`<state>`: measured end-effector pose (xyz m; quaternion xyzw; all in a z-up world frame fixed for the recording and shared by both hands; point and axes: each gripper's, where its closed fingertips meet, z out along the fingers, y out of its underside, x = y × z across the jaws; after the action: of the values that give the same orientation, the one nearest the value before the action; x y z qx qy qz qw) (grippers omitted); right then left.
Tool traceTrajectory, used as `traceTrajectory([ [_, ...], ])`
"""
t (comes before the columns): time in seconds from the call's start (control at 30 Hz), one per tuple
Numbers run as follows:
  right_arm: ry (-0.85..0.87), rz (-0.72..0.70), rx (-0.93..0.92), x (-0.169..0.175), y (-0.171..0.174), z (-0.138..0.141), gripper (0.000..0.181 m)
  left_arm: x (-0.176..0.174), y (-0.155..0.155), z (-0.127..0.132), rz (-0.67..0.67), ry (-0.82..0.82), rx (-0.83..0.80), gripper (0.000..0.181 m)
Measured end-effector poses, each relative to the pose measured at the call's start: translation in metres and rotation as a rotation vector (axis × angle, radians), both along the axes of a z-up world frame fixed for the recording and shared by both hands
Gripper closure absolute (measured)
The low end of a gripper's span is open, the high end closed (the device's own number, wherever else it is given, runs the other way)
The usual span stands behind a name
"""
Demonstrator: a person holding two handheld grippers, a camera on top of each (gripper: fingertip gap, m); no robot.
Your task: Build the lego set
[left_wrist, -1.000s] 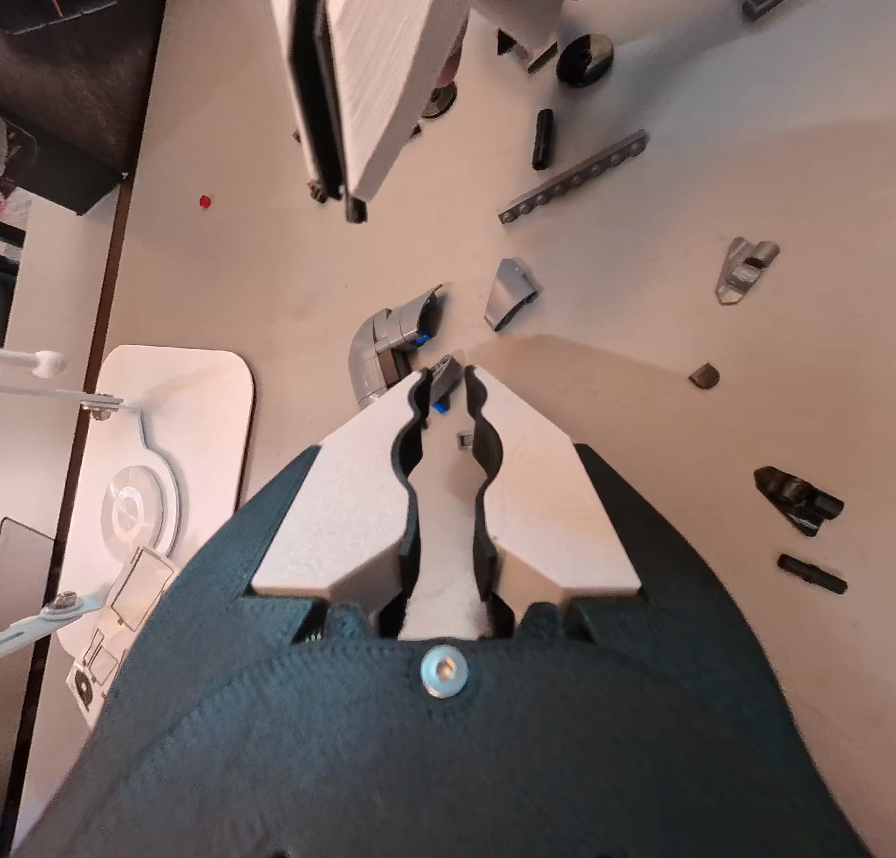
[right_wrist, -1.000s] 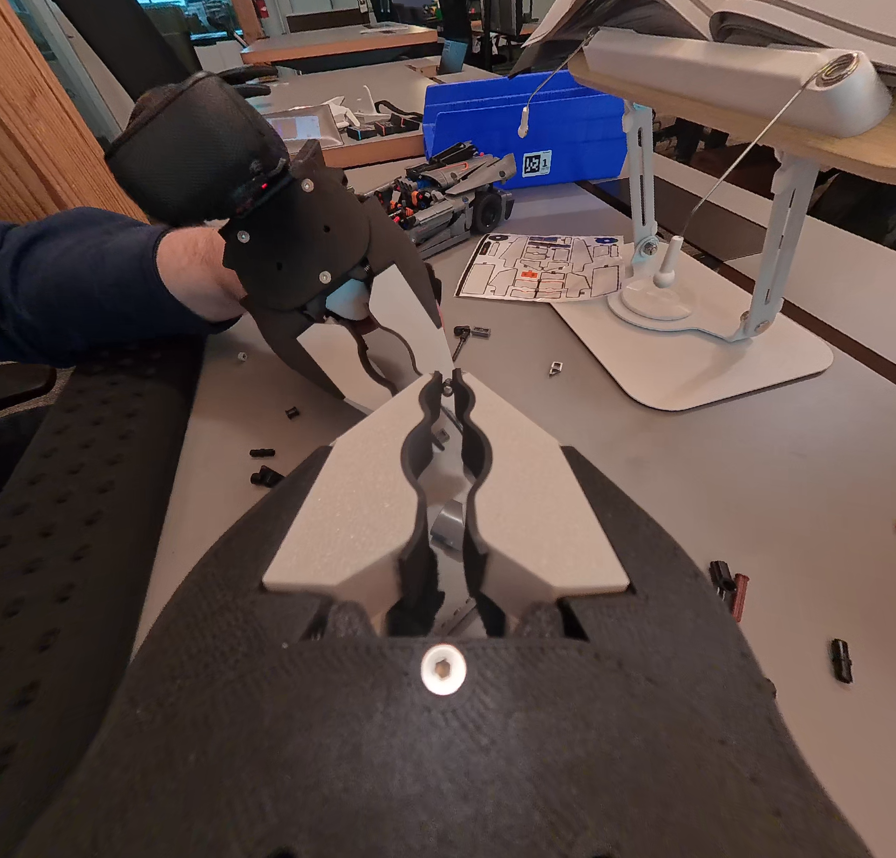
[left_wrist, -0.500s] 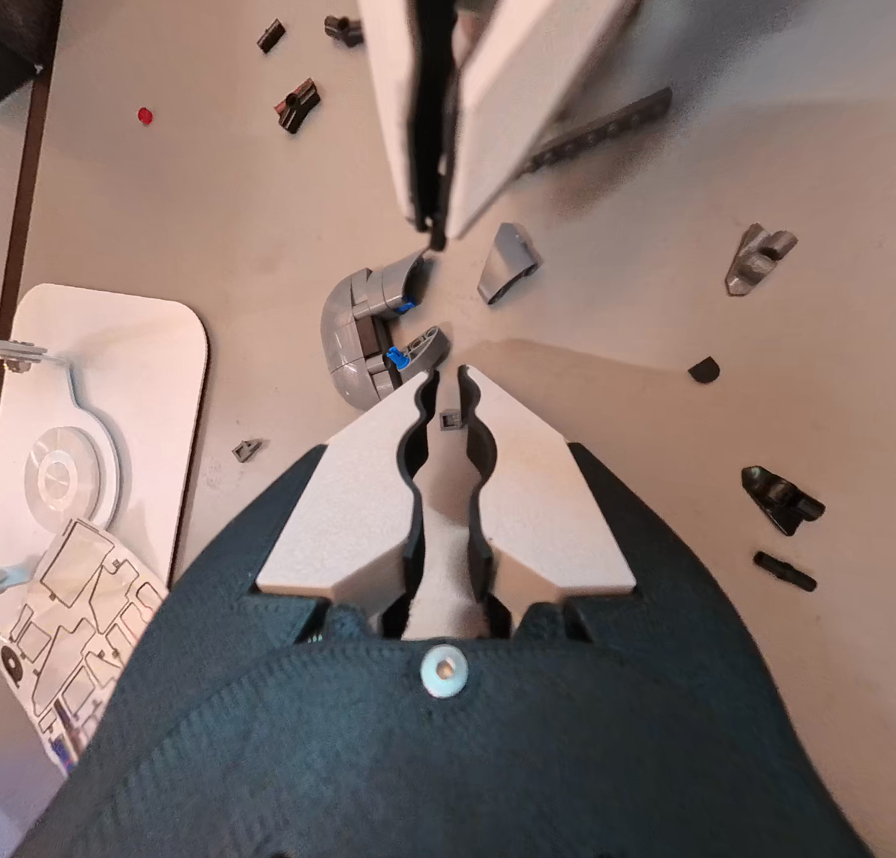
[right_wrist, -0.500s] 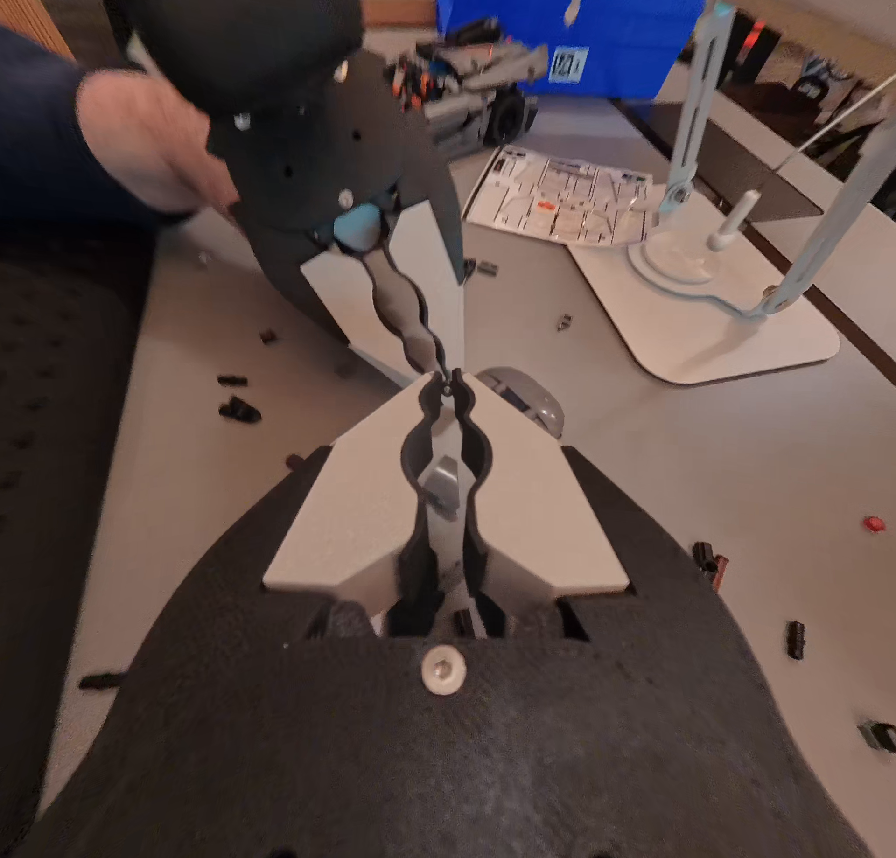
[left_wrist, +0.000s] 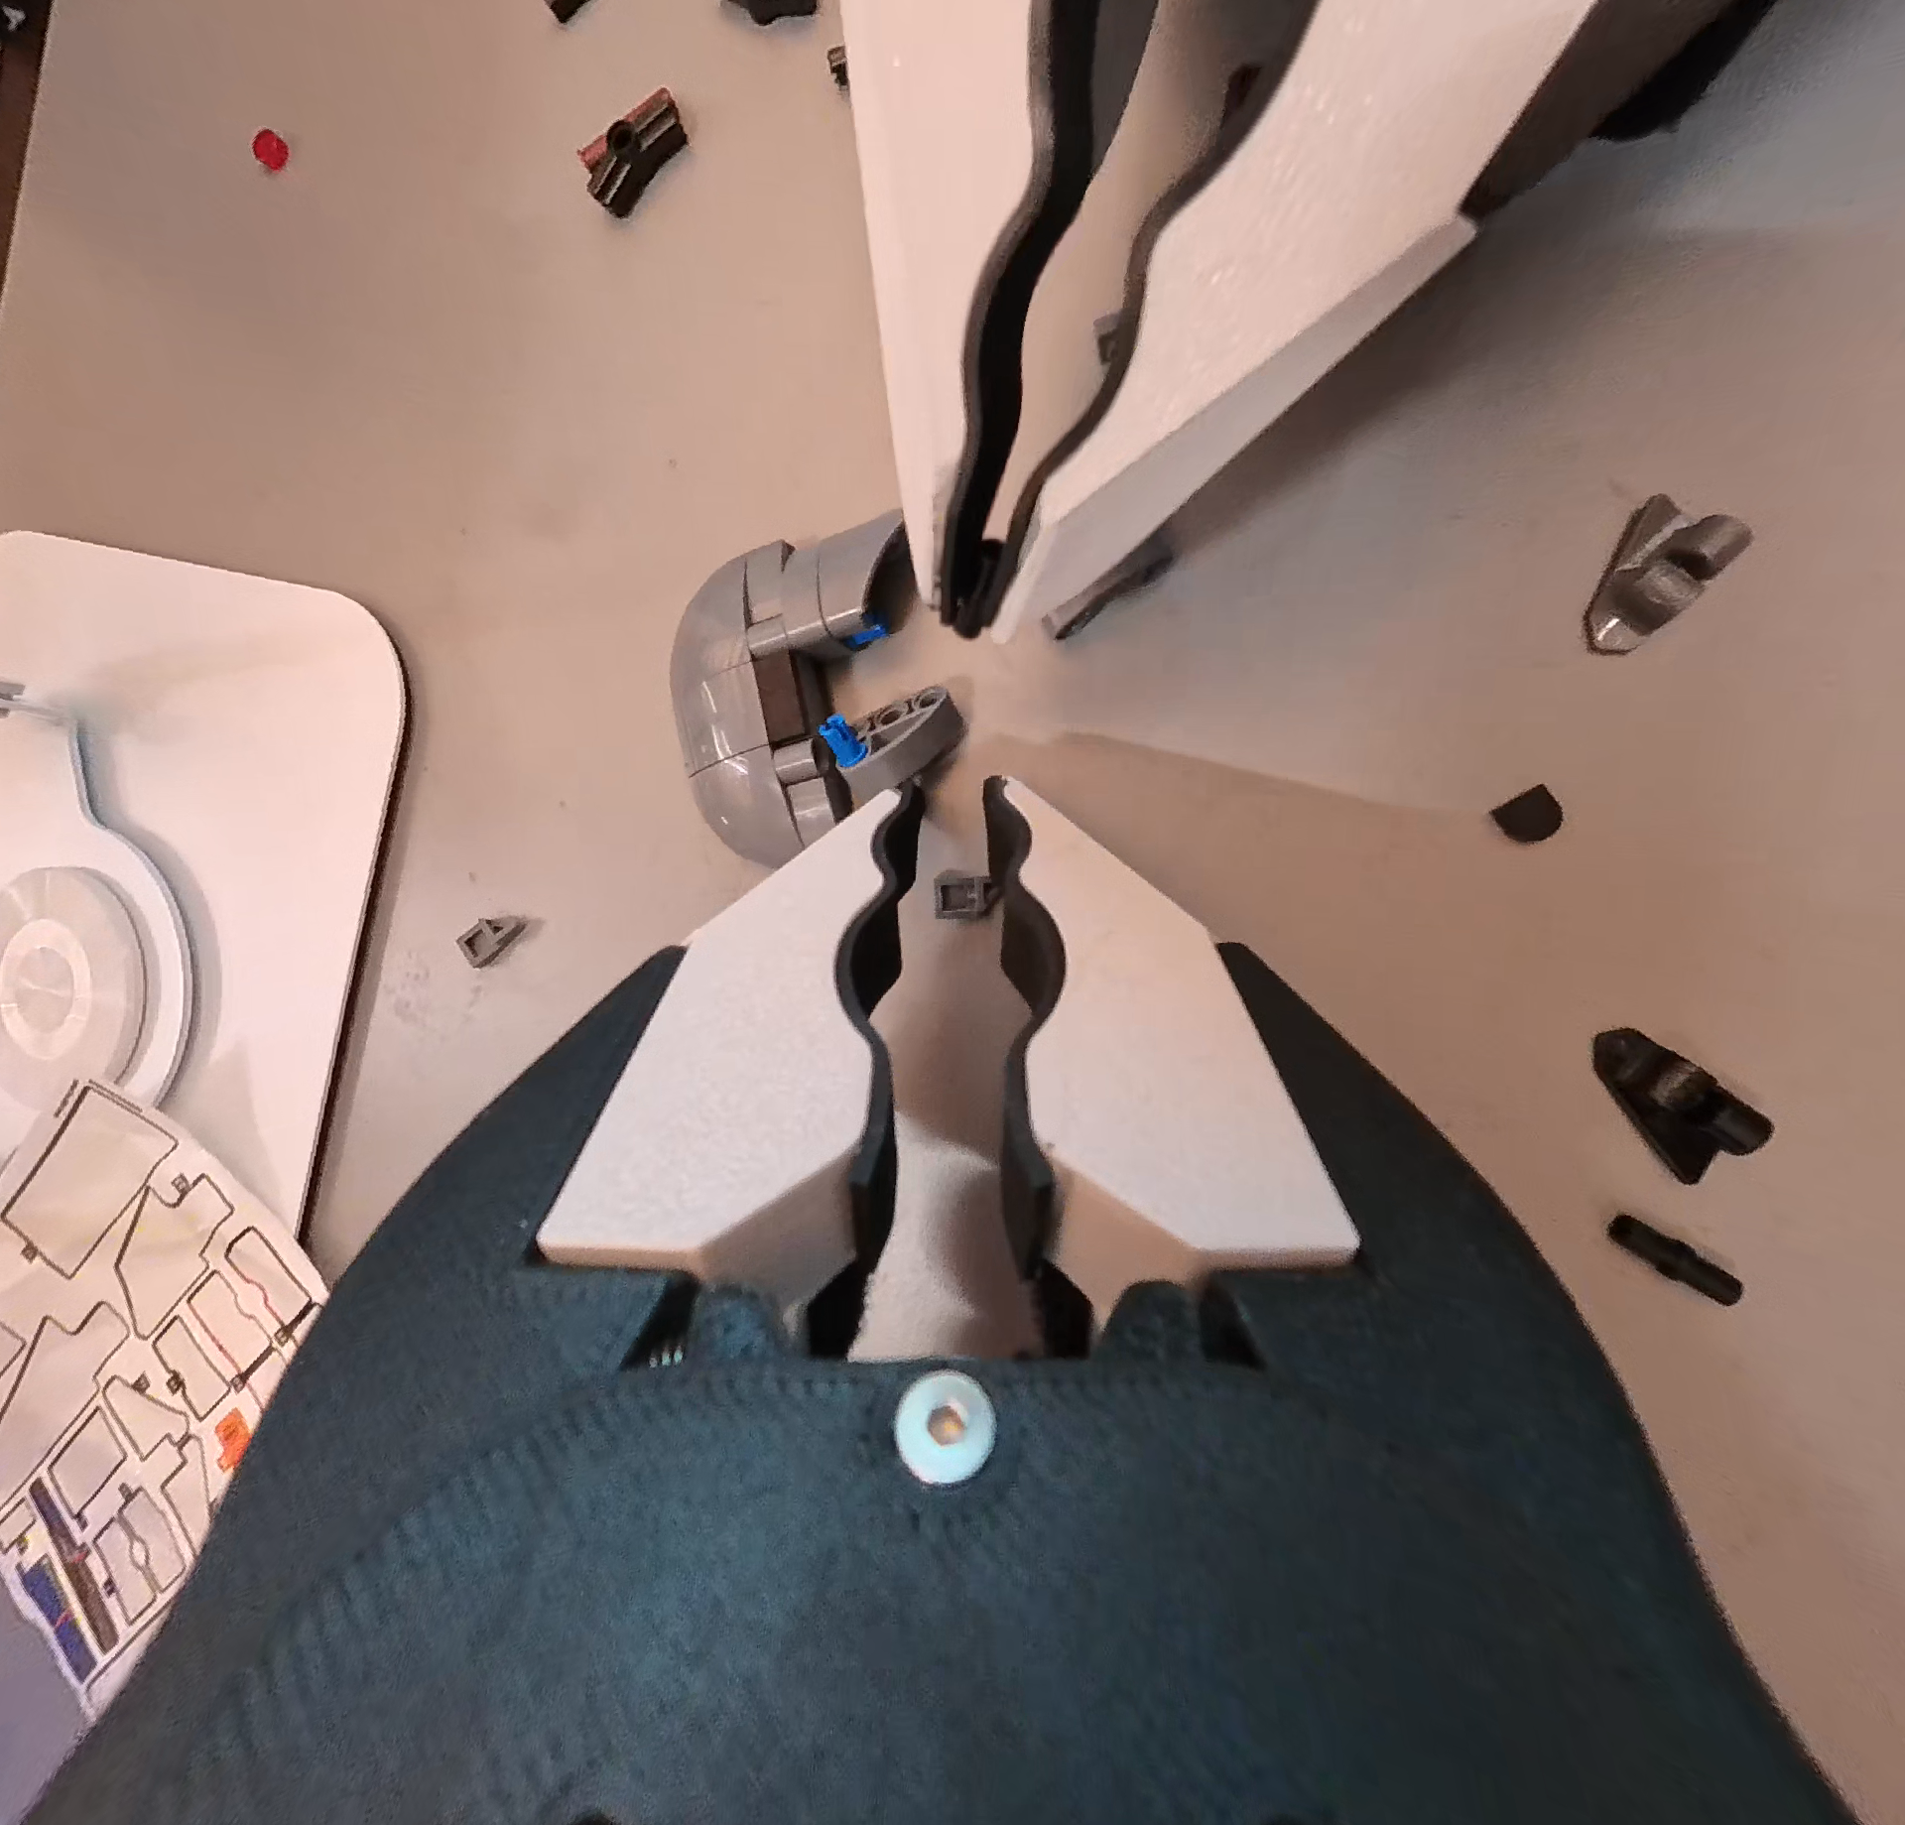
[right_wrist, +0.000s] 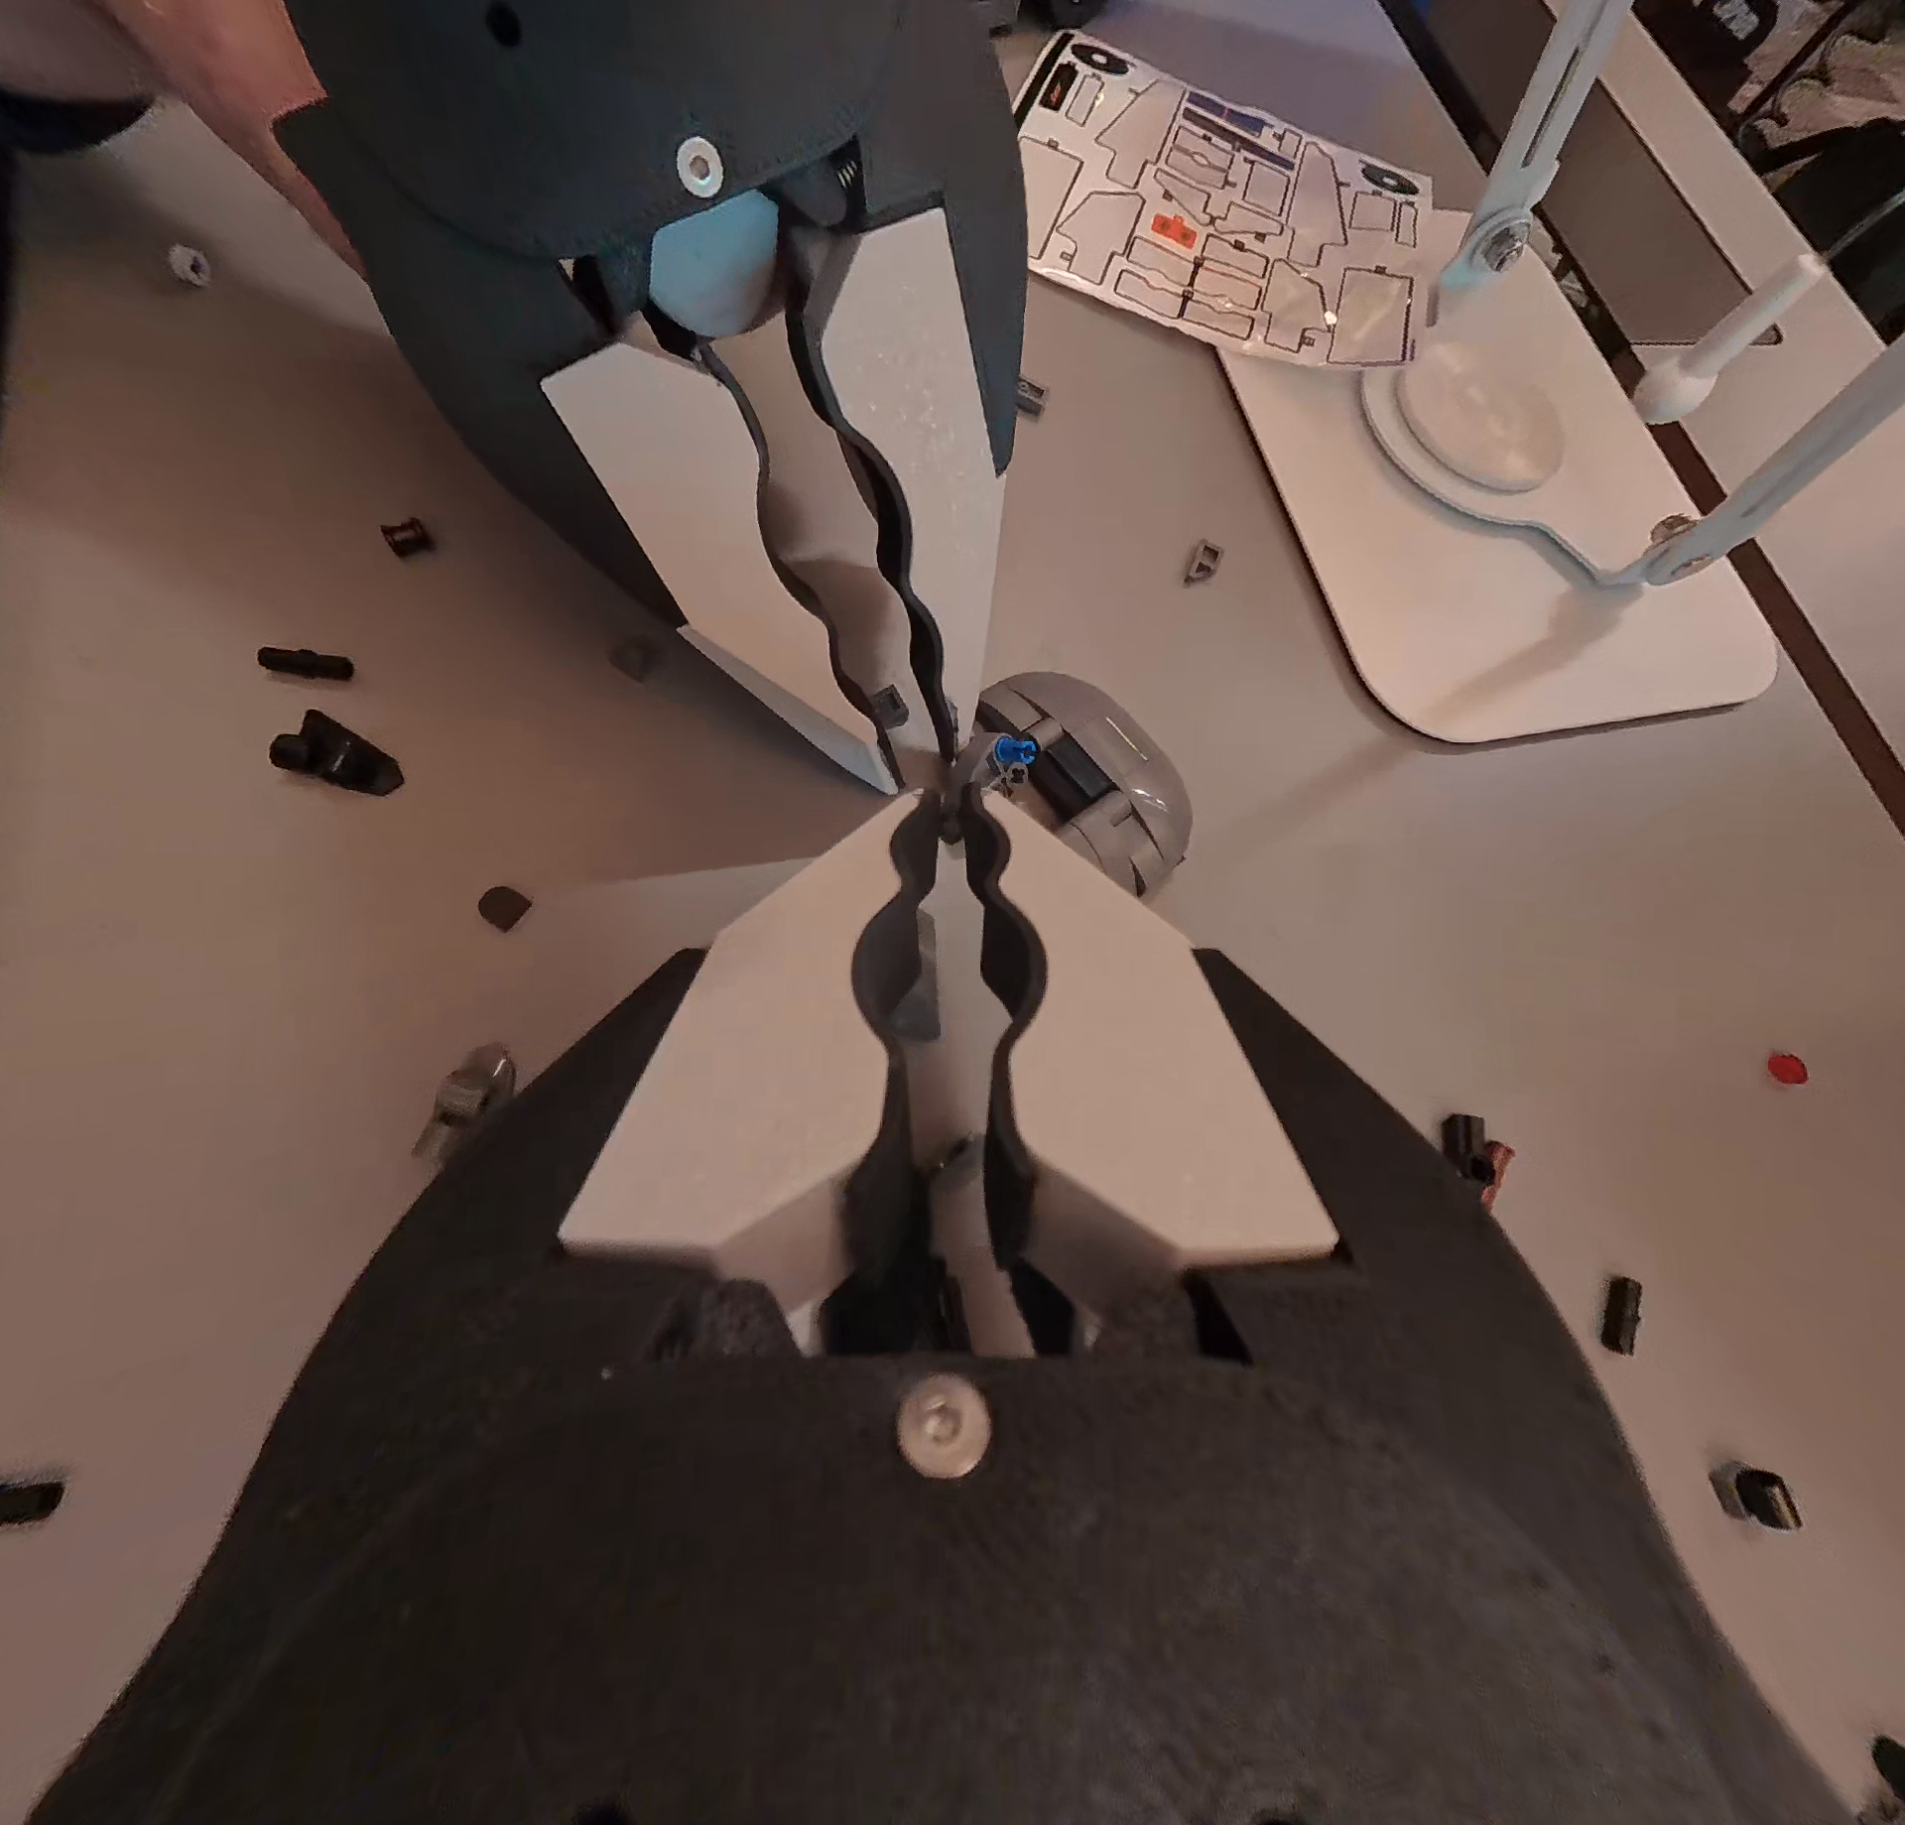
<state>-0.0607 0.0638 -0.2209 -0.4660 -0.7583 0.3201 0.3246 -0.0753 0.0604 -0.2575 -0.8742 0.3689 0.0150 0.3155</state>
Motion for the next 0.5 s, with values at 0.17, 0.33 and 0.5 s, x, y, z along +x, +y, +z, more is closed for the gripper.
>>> traceTrajectory([
  [0.17, -0.019, 0.009, 0.015, -0.0024, -0.002, -0.006, 0.178, -0.0002, 0.0, 0.0, 0.004, -0.005, 0.0, 0.17],
  [0.33, -0.031, 0.021, 0.028, -0.0033, -0.0046, -0.0097, 0.178, 0.0015, 0.0003, -0.0001, 0.0, -0.01, 0.002, 0.17],
  [0.5, -0.012, 0.0, 0.024, -0.0049, -0.0002, -0.0058, 0.179, 0.0016, 0.0003, -0.0001, 0.0, -0.013, -0.001, 0.171],
])
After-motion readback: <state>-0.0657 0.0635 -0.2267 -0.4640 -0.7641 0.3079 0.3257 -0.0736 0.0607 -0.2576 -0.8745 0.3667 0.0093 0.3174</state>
